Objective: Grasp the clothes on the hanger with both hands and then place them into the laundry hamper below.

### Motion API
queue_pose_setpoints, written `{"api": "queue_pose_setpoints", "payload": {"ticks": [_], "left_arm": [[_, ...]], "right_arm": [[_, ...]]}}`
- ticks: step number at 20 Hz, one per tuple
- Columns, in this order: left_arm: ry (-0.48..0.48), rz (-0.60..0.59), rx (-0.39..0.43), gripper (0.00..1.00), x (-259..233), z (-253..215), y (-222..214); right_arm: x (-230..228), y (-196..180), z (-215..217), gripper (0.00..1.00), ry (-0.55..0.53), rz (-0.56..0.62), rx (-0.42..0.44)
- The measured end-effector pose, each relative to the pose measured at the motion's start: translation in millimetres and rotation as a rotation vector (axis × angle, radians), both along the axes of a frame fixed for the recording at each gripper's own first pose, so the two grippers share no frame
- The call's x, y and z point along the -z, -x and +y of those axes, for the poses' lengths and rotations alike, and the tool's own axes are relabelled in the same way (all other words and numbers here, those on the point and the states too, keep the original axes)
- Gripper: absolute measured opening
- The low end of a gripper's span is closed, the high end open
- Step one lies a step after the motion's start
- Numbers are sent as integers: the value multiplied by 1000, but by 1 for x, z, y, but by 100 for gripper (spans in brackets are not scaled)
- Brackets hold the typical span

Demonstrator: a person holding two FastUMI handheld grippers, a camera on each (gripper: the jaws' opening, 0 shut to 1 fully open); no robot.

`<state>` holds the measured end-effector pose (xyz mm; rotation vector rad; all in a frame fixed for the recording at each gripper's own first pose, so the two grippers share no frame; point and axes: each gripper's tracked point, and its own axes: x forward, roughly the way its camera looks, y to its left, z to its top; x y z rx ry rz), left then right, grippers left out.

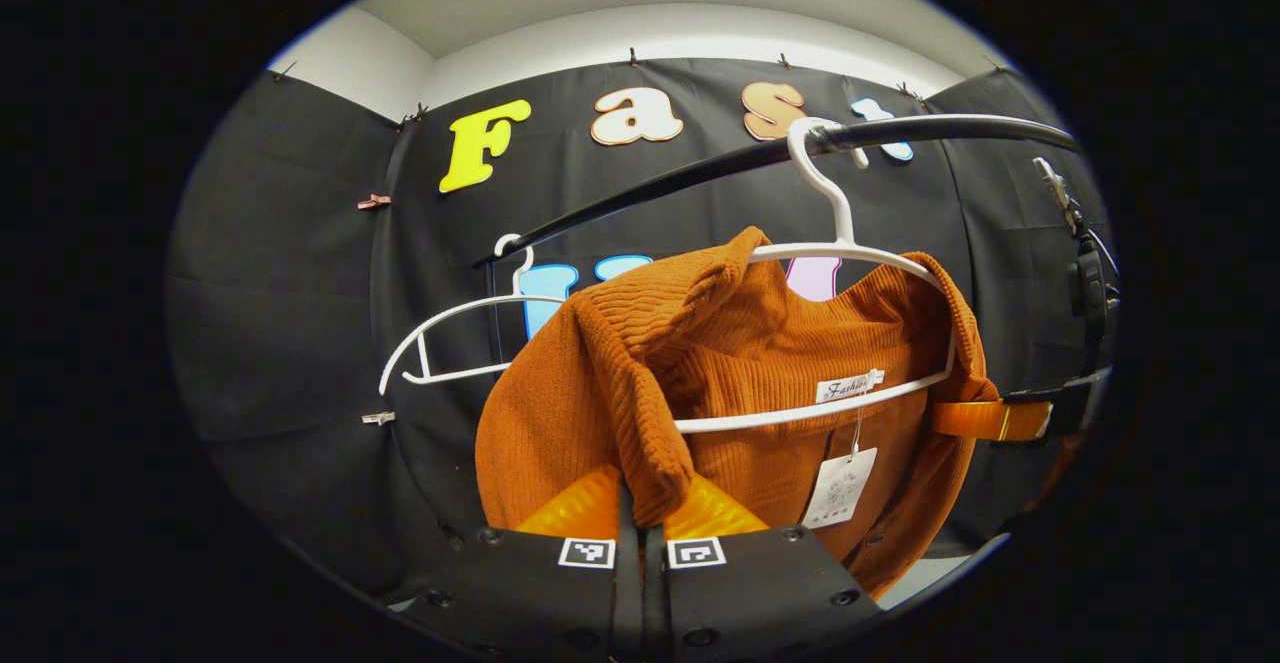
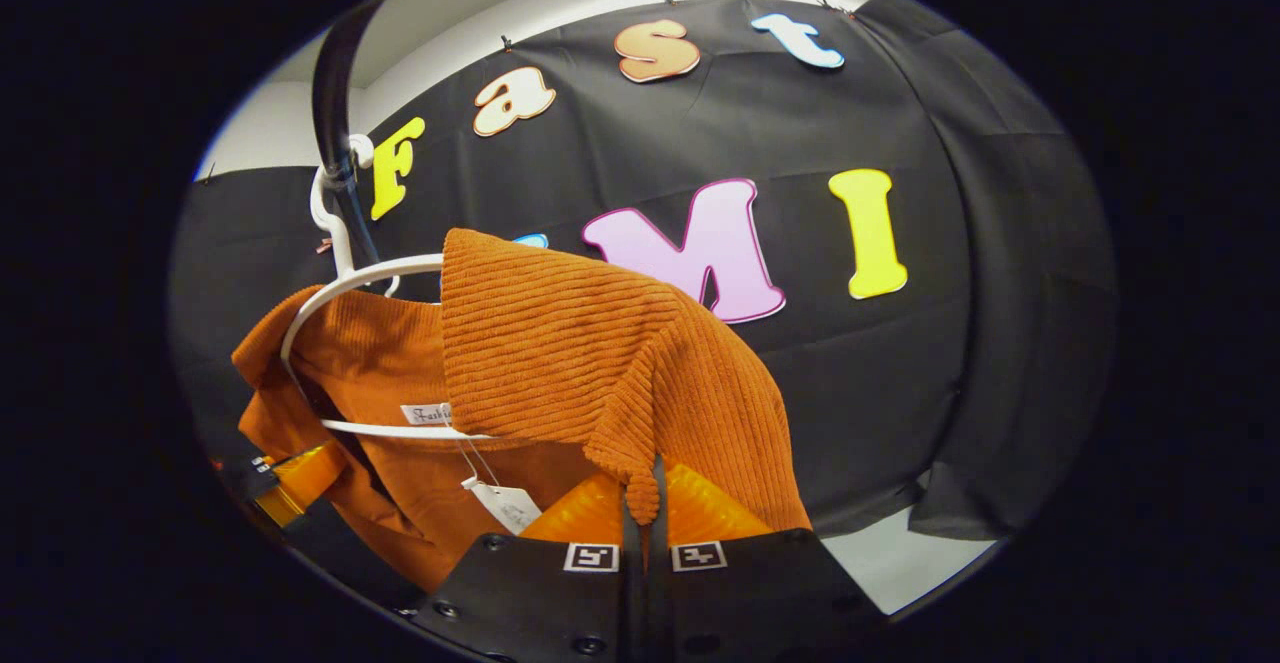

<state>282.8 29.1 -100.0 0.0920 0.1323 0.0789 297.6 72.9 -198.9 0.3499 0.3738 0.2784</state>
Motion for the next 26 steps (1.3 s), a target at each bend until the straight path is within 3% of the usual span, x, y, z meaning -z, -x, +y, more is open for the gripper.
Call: {"api": "queue_pose_setpoints", "payload": {"ticks": [3, 5, 8, 11, 18, 22, 26], "left_arm": [[34, 73, 36, 5, 2, -1, -1], [120, 125, 70, 5, -1, 0, -1], [211, 150, 52, 5, -13, 22, -1], [128, 139, 25, 5, -25, 41, -4], [85, 69, -13, 5, -54, 63, -20], [71, 97, -11, 5, -40, 71, -32], [77, 140, -24, 5, -14, 75, -33]], "right_arm": [[3, 11, 8, 5, -50, 116, -110], [0, 13, 7, 5, -88, 191, -164], [-4, 14, -11, 5, -81, 248, -186], [-20, 1, -38, 4, -14, 209, -124], [-72, -43, -104, 4, 61, -27, 128], [-48, -56, -119, 5, 96, -19, 187], [-4, -52, -120, 4, 57, 43, 207]]}}
